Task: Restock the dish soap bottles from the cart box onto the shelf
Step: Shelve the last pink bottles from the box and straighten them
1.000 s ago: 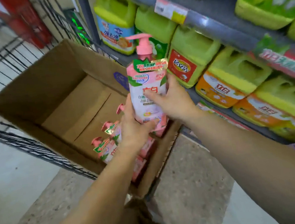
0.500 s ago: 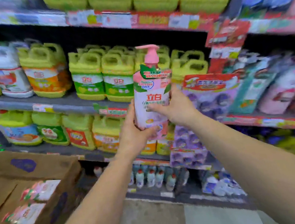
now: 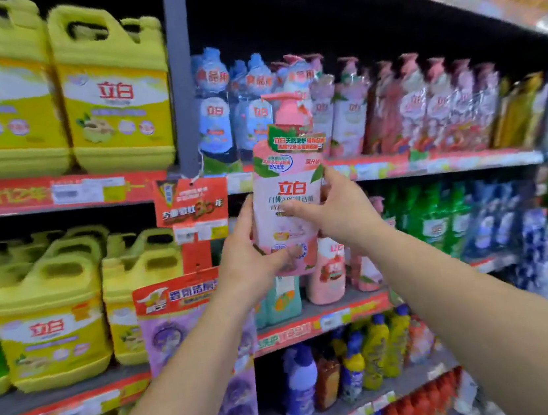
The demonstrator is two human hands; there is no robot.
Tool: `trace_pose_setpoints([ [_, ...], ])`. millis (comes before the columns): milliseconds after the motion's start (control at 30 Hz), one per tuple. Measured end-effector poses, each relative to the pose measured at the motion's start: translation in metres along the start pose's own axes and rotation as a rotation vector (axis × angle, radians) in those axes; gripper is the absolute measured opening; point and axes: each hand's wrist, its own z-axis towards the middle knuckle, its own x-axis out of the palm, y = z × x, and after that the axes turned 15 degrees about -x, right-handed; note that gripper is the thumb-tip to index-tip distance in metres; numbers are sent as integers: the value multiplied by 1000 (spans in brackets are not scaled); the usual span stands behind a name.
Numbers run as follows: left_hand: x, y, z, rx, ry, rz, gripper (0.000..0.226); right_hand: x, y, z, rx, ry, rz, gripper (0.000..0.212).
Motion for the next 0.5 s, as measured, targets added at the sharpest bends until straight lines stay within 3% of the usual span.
trace_pose_setpoints([
  [133,31,-32,71,100,44,57,93,-43,-11,53,-72,-86,-35,51],
  [267,59,-62,136,163,95,139,107,-77,-25,100,-86,-170,-5,45],
  [500,120,-90,216,239,19,237,96,-128,-72,175,-134,-202,-9,41],
])
